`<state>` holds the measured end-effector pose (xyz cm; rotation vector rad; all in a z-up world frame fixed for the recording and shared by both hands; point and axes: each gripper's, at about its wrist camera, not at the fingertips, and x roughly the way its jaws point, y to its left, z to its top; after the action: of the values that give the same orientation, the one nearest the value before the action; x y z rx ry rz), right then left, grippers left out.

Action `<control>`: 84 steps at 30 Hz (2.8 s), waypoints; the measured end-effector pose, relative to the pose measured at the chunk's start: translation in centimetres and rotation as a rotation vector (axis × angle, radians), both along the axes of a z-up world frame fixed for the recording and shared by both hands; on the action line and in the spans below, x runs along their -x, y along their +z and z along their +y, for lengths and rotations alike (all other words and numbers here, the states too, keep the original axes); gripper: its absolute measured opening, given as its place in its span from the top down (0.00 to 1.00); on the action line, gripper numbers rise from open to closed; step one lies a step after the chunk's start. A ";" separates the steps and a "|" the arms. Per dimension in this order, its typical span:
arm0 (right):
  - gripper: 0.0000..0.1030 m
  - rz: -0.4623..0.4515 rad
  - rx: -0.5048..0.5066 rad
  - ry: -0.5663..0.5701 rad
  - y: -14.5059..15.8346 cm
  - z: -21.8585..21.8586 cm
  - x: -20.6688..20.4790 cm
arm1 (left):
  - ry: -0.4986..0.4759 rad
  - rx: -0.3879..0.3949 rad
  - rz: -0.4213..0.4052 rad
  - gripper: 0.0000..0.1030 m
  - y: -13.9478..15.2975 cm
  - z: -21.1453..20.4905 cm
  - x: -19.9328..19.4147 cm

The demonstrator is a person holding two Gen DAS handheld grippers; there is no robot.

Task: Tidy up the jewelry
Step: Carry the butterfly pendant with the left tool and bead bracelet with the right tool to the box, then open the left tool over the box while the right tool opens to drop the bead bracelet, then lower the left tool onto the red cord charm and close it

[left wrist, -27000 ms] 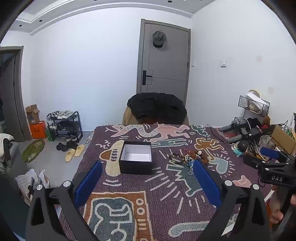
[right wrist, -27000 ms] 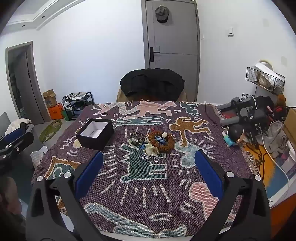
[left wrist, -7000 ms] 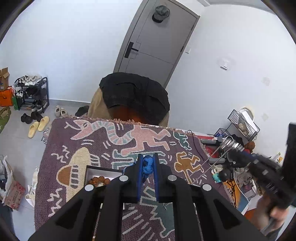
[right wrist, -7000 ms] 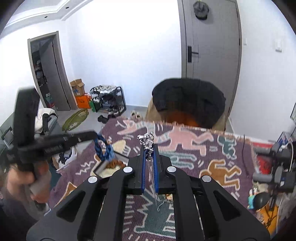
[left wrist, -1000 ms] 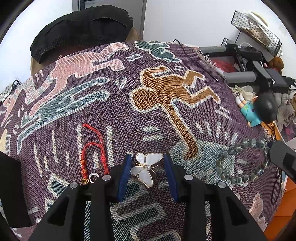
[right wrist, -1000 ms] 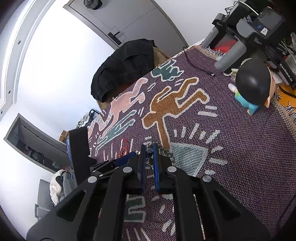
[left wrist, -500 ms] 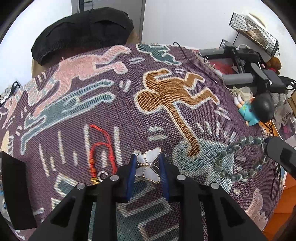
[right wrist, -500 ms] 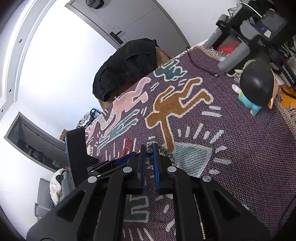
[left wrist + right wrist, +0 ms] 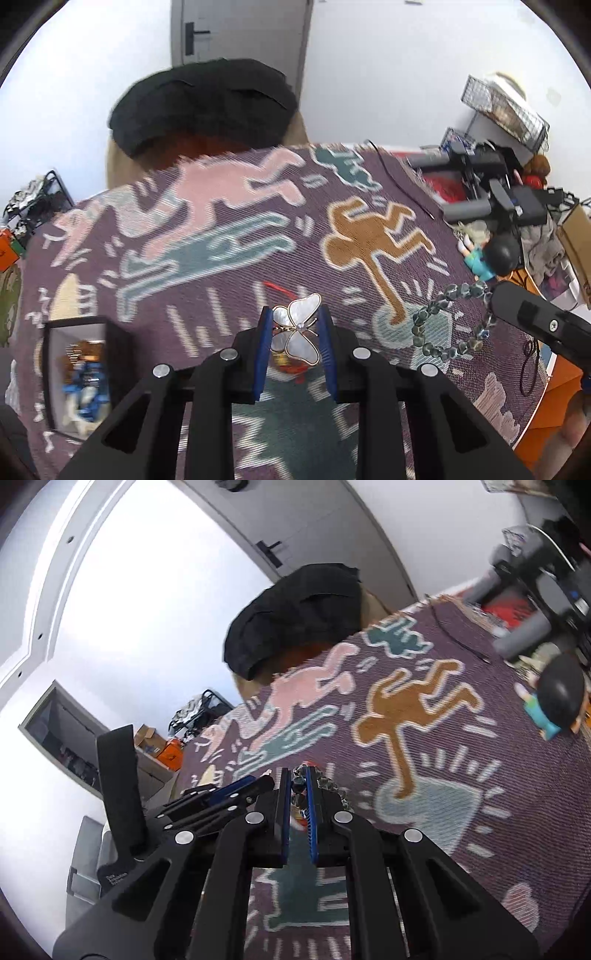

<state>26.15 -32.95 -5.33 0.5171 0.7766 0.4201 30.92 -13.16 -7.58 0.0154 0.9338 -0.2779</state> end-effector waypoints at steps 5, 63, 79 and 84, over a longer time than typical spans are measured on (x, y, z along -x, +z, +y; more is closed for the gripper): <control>0.91 -0.029 0.024 0.058 1.8 3.8 0.1 | 0.049 0.002 -0.029 0.78 2.0 4.2 1.0; 0.25 0.042 0.109 0.216 -0.6 17.7 -2.2 | 0.346 0.102 -0.110 0.12 1.3 24.0 7.1; 0.08 0.045 0.076 0.039 -2.6 7.9 1.5 | 0.205 0.046 -0.137 0.08 1.7 14.5 6.3; 0.08 0.060 0.083 0.004 -3.7 5.7 2.3 | 0.159 0.033 -0.129 0.08 1.4 11.8 6.2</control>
<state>23.85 -27.30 -9.00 0.4525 0.8499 0.3756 24.71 -1.36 -6.17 -0.0706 0.7972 -0.1437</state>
